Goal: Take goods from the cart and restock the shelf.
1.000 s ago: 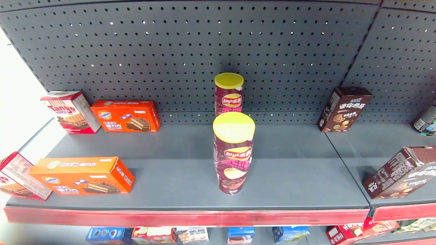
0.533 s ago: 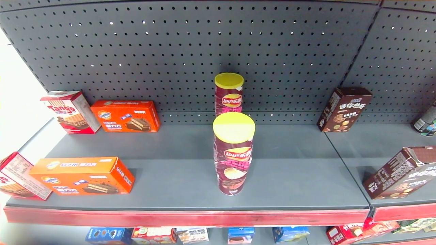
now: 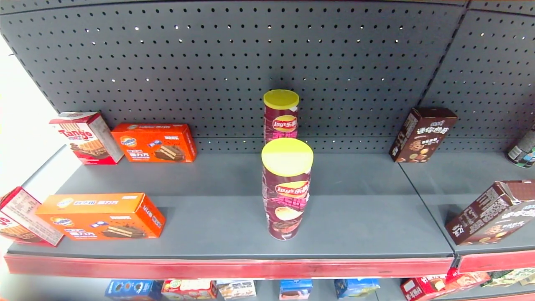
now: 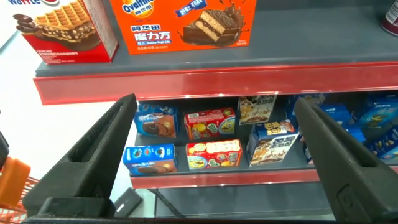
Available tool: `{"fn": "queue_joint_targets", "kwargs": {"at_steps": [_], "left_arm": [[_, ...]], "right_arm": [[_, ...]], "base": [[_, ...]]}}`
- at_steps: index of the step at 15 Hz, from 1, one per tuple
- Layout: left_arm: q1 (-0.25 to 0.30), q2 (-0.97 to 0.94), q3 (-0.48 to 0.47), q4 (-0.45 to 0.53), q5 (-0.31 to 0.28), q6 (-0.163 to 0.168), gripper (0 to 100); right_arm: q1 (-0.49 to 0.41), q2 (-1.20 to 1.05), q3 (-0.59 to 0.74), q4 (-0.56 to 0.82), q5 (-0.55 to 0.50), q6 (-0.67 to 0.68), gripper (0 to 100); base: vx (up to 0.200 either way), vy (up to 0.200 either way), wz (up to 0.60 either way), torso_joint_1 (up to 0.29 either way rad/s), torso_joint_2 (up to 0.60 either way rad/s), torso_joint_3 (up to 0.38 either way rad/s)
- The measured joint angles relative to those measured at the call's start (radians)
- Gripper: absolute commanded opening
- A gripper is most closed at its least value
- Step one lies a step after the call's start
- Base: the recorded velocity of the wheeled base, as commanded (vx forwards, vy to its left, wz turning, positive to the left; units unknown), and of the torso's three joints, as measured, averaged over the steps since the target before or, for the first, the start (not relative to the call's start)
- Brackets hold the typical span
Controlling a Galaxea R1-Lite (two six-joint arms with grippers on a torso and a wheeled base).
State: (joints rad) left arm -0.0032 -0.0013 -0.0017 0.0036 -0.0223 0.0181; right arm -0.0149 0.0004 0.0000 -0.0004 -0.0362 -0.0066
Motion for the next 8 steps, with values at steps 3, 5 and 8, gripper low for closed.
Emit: {"fn": "queue_joint_targets", "kwargs": {"at_steps": [3,5,8], "left_arm": [[0.0,0.0,0.0,0.001,0.0,0.0,100],[0.0,0.0,0.0,0.001,-0.001,0.0,100],[0.0,0.0,0.0,0.001,-0.001,0.0,100]], "right_arm": [[0.0,0.0,0.0,0.0,0.002,0.0,100],[-0.001,0.0,0.0,0.0,0.002,0.0,100],[-0.001,0.0,0.0,0.0,0.002,0.001,100]], "base": [[0.0,0.0,0.0,0.0,0.0,0.0],[0.0,0.0,0.0,0.0,0.0,0.0],[0.0,0.0,0.0,0.0,0.0,0.0]]}}
